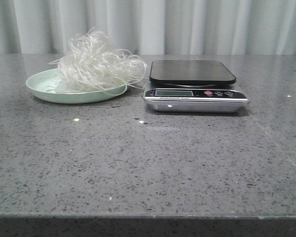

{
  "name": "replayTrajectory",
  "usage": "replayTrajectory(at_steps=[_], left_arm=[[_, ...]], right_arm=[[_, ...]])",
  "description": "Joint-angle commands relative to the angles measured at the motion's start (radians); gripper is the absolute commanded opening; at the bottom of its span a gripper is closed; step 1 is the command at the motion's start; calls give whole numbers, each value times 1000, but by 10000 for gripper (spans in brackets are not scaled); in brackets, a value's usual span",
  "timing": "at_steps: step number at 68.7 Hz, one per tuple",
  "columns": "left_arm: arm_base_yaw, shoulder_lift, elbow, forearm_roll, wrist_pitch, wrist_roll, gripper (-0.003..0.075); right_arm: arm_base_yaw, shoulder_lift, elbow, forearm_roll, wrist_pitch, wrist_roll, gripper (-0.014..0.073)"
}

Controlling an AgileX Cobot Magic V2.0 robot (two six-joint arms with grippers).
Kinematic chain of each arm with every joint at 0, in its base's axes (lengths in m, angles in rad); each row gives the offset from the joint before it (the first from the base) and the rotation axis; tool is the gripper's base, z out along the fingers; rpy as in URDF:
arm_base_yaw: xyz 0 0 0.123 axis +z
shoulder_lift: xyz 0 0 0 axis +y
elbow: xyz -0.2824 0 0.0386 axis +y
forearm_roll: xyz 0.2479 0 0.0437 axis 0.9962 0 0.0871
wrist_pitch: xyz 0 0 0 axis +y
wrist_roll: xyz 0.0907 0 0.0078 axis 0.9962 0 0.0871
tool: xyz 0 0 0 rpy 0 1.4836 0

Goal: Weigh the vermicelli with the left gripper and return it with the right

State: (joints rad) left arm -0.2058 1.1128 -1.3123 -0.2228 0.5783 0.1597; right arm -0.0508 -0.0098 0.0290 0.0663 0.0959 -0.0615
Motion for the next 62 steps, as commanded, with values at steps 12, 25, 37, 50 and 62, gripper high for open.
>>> replayTrajectory(at_steps=[12,25,37,50,62], left_arm=[[-135,311,-233,-50,100,-6,517],[-174,453,-263,-50,156,-6,517],[-178,536,-263,-50,211,-6,517],[-178,585,-263,-50,204,-6,517],[-178,627,-263,-55,178,-6,519]], right_arm=[[-3,-17,-9,-6,-76,-5,151],[-3,-17,-9,-6,-76,-5,151],[-3,-17,-9,-6,-76,-5,151],[-3,-17,-9,-6,-76,-5,151],[-3,-17,-9,-6,-76,-5,151]])
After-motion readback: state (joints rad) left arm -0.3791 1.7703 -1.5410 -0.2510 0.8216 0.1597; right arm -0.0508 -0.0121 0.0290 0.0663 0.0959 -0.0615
